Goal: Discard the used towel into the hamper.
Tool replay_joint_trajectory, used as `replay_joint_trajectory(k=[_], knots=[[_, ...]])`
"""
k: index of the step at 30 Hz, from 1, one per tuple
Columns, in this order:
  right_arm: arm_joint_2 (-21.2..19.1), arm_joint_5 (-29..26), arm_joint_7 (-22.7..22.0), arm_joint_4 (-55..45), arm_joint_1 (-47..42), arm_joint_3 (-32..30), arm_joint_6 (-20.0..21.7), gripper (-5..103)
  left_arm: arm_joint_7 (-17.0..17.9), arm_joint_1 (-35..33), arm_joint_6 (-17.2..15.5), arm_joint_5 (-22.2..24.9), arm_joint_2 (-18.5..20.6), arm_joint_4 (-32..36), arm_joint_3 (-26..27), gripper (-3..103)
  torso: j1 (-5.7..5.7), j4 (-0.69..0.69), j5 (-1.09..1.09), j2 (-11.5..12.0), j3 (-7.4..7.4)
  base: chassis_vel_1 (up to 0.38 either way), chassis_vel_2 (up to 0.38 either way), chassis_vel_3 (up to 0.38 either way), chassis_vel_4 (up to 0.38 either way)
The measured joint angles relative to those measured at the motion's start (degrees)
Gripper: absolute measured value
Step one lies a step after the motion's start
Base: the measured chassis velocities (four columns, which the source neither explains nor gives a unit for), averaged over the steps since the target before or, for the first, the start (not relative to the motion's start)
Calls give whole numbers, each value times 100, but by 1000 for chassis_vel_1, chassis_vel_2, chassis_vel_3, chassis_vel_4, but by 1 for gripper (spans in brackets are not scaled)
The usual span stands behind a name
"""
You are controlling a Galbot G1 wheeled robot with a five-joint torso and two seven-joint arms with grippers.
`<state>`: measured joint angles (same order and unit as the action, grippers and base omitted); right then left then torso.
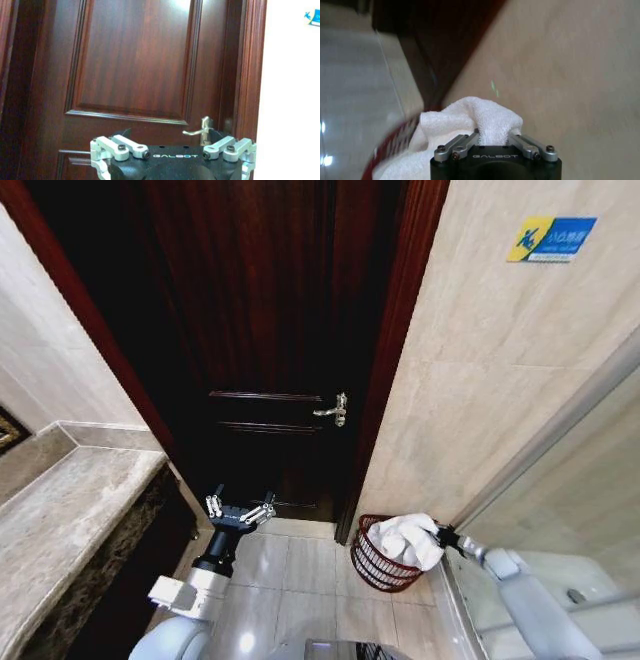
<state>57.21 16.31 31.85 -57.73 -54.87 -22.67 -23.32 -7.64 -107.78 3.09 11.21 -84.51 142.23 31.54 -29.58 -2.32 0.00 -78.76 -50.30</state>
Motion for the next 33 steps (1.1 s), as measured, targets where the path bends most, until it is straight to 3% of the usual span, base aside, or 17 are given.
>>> replay_joint_trajectory(k=[5,11,18,21,26,30,33], knots=[[298,-415,-120,-41,-57,144,241,11,0,0,0,0,0,0,1,100,0,1,1,0,0,0,0,0,0],[259,-577,-157,415,-96,-30,241,11,0,0,0,0,0,0,0,100,0,7,0,0,0,0,0,0,0],[215,-1303,-347,565,-164,-57,556,11,0,0,0,0,0,0,0,100,0,4,0,0,0,0,0,0,0],[245,-2087,-425,547,-244,-34,883,11,0,0,0,0,0,0,0,100,0,3,2,0,0,0,0,0,0],[241,-2449,-474,575,-290,-26,1128,11,0,0,0,0,0,0,0,100,0,3,0,0,0,0,0,0,0],[288,-2817,-816,594,-310,-43,1487,11,0,0,0,0,0,0,0,100,0,4,1,0,0,0,0,0,0],[320,-3233,-1106,685,-299,-26,2036,11,0,0,0,0,0,0,0,100,0,4,-2,0,0,0,0,0,0]])
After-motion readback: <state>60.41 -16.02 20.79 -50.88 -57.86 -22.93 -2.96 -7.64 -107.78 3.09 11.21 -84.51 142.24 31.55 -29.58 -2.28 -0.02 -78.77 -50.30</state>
